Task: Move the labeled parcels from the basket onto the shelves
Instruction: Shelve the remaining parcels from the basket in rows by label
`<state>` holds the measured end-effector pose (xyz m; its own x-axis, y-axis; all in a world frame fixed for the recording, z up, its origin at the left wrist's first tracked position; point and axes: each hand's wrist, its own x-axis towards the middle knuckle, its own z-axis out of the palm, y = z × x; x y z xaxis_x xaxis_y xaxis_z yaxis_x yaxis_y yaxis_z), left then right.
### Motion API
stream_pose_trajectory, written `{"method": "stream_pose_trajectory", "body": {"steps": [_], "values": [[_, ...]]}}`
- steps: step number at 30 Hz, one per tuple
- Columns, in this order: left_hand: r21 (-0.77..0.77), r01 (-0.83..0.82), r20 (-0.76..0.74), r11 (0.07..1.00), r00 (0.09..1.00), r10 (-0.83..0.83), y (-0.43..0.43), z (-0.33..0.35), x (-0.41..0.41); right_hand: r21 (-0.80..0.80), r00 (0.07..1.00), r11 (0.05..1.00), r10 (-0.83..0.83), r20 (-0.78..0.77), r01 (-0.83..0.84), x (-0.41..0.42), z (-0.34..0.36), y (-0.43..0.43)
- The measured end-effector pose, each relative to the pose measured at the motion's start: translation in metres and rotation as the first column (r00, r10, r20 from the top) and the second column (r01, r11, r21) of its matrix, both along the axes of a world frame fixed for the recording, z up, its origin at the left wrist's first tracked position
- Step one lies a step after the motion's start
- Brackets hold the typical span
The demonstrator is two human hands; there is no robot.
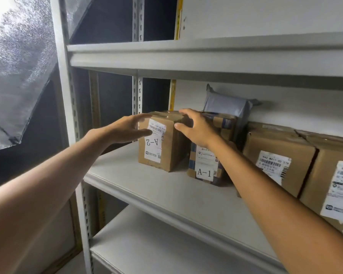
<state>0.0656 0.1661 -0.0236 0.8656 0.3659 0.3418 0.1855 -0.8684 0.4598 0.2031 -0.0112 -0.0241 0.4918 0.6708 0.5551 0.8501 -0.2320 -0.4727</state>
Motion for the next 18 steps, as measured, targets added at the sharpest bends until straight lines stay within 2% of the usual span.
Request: {"method": "stream_pose_trajectory", "body": {"steps": [7,13,16,18], "values": [[0.015,0.005,0.007,1.000,1.000,-0.005,0.047,-0.004,0.033,-0.033,0.976,0.997,-0.065,0.210,0.074,0.031,0.005,0.041],[0.067,-0.022,0.171,0.997,0.985,0.010,0.104,-0.020,0.061,-0.110,0.897,0.969,-0.158,0.413,0.221,0.044,0.007,0.081],[0.069,0.023,0.233,0.997,0.972,-0.039,0.128,-0.029,0.075,-0.143,0.896,0.946,-0.215,0.388,0.289,0.046,0.007,0.107],[-0.011,0.100,0.276,0.995,0.957,-0.093,0.138,-0.035,0.084,-0.183,0.920,0.935,-0.239,0.312,0.305,0.049,0.007,0.121]]}}
